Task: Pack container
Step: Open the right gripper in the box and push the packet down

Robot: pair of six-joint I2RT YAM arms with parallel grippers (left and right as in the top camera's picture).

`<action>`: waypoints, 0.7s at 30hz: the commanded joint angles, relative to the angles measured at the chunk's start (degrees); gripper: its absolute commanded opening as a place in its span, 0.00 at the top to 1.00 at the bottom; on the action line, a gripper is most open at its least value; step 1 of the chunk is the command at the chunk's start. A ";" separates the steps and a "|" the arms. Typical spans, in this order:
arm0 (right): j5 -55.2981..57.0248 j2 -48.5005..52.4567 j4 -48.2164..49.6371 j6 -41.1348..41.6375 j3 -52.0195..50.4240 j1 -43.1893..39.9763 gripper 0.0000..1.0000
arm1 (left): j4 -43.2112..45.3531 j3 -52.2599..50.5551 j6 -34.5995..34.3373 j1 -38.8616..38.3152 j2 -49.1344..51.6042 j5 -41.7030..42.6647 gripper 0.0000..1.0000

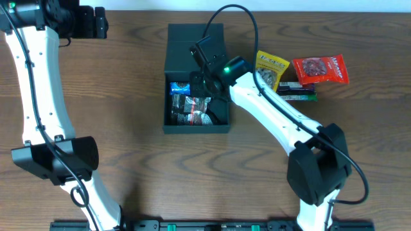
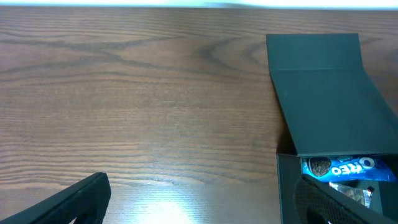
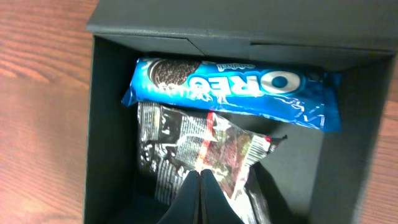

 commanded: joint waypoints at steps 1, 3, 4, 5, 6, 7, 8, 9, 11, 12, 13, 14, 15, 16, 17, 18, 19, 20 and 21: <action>0.11 2.38 -1.73 -3.32 -0.17 -0.35 0.99 | -0.20 -0.44 -0.44 0.24 -1.44 0.42 0.04; -0.37 4.98 -2.47 -4.00 -0.20 -0.37 0.99 | -0.20 -0.44 -0.44 0.24 -1.44 0.42 0.05; -1.29 6.51 -2.49 -5.14 -0.20 -0.35 0.99 | -0.20 -0.44 -0.44 0.24 -1.44 0.42 0.05; -2.27 7.87 -2.49 -5.95 -0.20 -0.22 0.99 | -0.20 -0.44 -0.42 0.24 -1.44 0.42 0.05; -2.93 8.98 -2.60 -6.16 -0.20 -0.11 0.99 | -0.20 -0.44 -0.42 0.24 -1.44 0.42 0.05; -2.95 10.23 -2.99 -6.14 -0.20 -0.09 0.99 | -0.20 -0.44 -0.44 0.24 -1.44 0.42 0.05; -2.84 11.69 -3.32 -6.23 -0.20 -0.09 0.99 | -0.20 -0.44 -0.44 0.24 -1.44 0.42 0.04; -2.86 12.66 -3.32 -6.58 -0.20 -0.09 0.99 | -0.22 -0.44 -0.42 0.24 -1.44 0.42 0.05; -2.62 14.47 -3.30 -6.58 -0.20 -0.09 0.99 | -0.20 -0.44 -0.44 0.24 -1.44 0.39 0.04; -2.58 15.19 -3.32 -7.08 -0.20 -0.11 0.99 | -0.22 -0.44 -0.44 0.24 -1.44 0.39 0.05; -2.40 15.39 -3.34 -7.23 -0.20 -0.11 0.99 | -0.22 -0.44 -0.44 0.24 -1.44 0.39 0.05; -1.62 15.65 -3.39 -7.63 -0.20 -0.09 0.99 | -0.22 -0.44 -0.44 0.24 -1.44 0.39 0.05; -1.57 15.65 -3.32 -8.17 -0.13 -0.09 0.99 | -0.22 -0.44 -0.42 0.24 -1.44 0.39 0.05; -1.57 15.43 -3.37 -8.76 0.22 -0.09 0.99 | -0.22 -0.44 -0.44 0.24 -1.44 0.39 0.05; -1.57 15.32 -3.39 -9.18 0.52 -0.13 0.99 | -0.22 -0.44 -0.44 0.24 -1.44 0.39 0.05; -1.57 14.67 -3.56 -9.70 0.98 -0.22 0.99 | -0.22 -0.44 -0.44 0.24 -1.44 0.39 0.05; -1.57 14.16 -3.63 -10.19 1.38 -0.33 0.99 | -0.22 -0.44 -0.44 0.24 -1.44 0.39 0.04; -1.57 13.38 -3.74 -11.02 1.92 -0.37 0.99 | -0.20 -0.44 -0.42 0.24 -1.44 0.39 0.04; -1.55 12.50 -3.80 -12.02 2.56 -0.37 0.99 | -0.20 -0.44 -0.42 0.24 -1.44 0.39 0.04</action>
